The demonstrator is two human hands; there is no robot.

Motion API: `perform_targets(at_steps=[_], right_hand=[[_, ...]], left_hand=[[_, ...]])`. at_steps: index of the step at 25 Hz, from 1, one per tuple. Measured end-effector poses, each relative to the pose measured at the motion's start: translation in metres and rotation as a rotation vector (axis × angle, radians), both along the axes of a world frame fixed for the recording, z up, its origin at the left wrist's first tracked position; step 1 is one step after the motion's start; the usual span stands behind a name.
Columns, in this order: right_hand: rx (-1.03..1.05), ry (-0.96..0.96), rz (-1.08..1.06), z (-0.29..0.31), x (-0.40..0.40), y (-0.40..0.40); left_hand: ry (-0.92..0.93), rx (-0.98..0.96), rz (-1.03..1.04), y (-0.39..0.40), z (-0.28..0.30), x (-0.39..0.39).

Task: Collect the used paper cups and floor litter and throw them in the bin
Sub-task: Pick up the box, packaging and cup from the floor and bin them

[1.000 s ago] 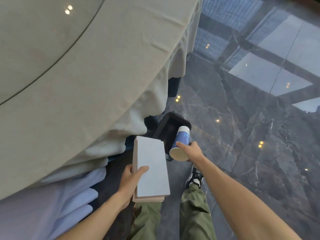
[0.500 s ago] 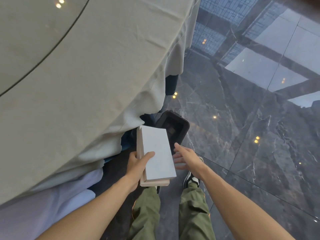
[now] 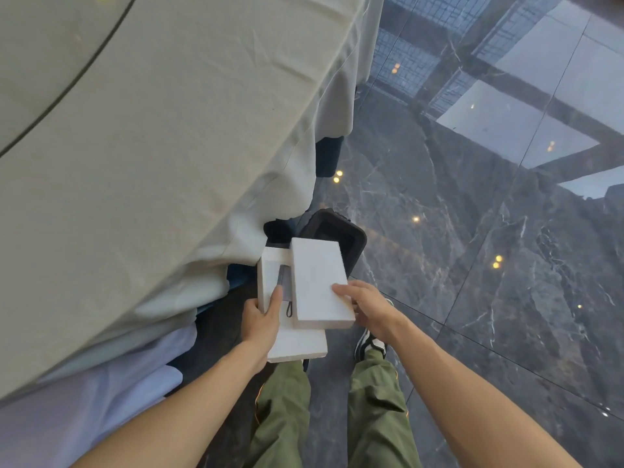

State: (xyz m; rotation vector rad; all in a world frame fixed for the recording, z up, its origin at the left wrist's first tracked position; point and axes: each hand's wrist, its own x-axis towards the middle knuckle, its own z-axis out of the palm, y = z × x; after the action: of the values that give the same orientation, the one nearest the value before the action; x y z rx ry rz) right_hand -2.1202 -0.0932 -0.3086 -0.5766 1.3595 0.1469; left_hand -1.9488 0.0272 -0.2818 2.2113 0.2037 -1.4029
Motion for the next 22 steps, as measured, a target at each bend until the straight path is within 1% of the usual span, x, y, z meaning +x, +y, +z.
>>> perform_targets(at_steps=[2, 4, 6, 9, 12, 15, 18, 19, 20, 22], right_hand=[[-0.081, 0.121, -0.062, -0.006, 0.002, -0.004], [-0.183, 0.268, -0.05, -0.016, 0.003, -0.009], [-0.249, 0.376, 0.038, -0.031, 0.002, -0.013], [-0.273, 0.419, 0.175, -0.046, 0.005, -0.02], [-0.295, 0.403, 0.217, -0.061, 0.013, -0.027], [-0.308, 0.396, 0.231, -0.076, 0.022, -0.031], [-0.305, 0.42, 0.267, -0.074, 0.024, -0.031], [-0.292, 0.401, 0.243, -0.069, 0.023, -0.029], [-0.241, 0.349, 0.197, -0.062, 0.021, -0.027], [-0.044, 0.146, 0.101, -0.046, 0.014, -0.022]], left_hand=[[-0.027, 0.005, -0.024, 0.004, -0.002, 0.003], [-0.03, 0.006, -0.062, 0.01, -0.005, 0.007], [-0.032, 0.003, -0.075, 0.015, -0.008, 0.01], [-0.016, 0.001, -0.06, 0.019, -0.01, 0.012], [0.046, 0.006, -0.031, 0.02, -0.016, 0.013], [0.136, 0.017, 0.044, 0.015, -0.026, 0.012], [0.231, 0.018, 0.103, 0.003, -0.039, 0.01], [0.255, 0.011, 0.121, -0.001, -0.043, 0.009], [0.277, 0.006, 0.144, -0.006, -0.047, 0.006], [0.319, 0.004, 0.174, -0.013, -0.054, 0.0]])
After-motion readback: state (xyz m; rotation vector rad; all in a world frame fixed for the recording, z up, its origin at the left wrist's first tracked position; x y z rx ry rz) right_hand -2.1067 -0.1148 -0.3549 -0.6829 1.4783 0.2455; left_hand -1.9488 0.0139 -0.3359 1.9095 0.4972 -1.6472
